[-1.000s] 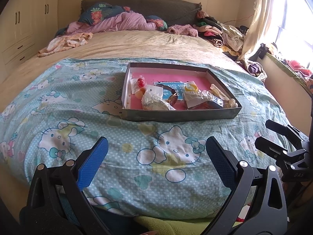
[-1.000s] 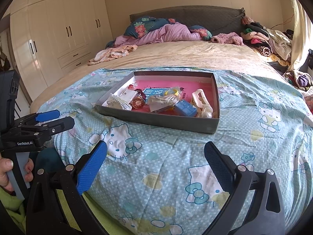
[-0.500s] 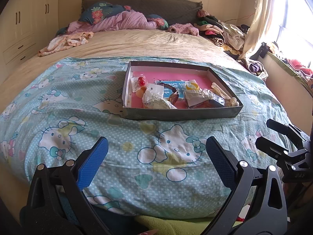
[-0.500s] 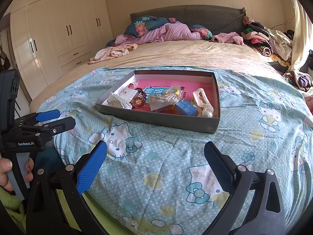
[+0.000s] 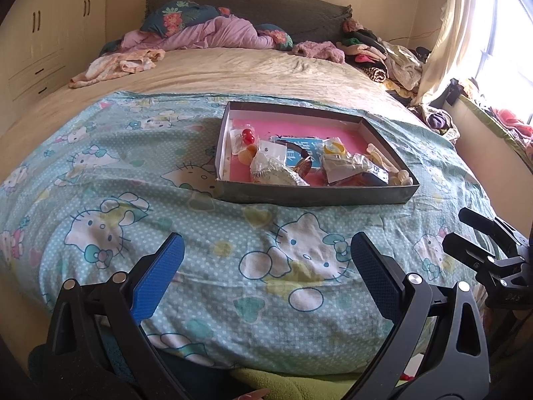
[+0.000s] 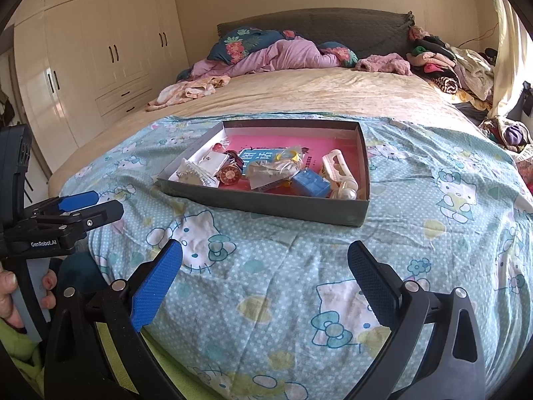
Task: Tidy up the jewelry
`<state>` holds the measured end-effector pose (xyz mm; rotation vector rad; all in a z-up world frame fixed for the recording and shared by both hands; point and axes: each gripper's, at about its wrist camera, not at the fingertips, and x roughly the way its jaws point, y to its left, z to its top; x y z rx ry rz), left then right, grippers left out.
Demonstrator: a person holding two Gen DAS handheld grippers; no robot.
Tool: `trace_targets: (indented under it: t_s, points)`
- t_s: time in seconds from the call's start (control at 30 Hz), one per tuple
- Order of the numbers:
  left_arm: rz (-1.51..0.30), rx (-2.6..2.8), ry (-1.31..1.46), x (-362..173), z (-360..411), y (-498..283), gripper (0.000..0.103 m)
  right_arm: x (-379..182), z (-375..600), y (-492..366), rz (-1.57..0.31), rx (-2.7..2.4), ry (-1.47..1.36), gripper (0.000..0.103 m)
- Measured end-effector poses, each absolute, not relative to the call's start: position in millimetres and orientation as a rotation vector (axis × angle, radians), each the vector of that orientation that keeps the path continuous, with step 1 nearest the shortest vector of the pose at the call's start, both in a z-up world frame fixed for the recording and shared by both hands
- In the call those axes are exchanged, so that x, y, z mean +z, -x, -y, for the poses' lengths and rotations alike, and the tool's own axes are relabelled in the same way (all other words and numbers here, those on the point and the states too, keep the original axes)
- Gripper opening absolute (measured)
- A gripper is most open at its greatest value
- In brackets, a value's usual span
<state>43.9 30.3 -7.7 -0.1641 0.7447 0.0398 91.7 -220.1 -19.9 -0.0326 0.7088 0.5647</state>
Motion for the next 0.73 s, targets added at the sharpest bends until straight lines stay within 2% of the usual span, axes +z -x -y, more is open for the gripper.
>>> trace_targets:
  t_s: [0.37, 0.73]
  points:
    - [-0.726, 0.23, 0.218, -10, -77, -54, 0.093, -30, 271, -137, -0.729, 0.414, -0.047, 0.099]
    - [-0.875, 0.562, 0.359, -49, -236, -128, 0.093, -61, 412, -252, -0.762, -0.03, -0.075, 0.099]
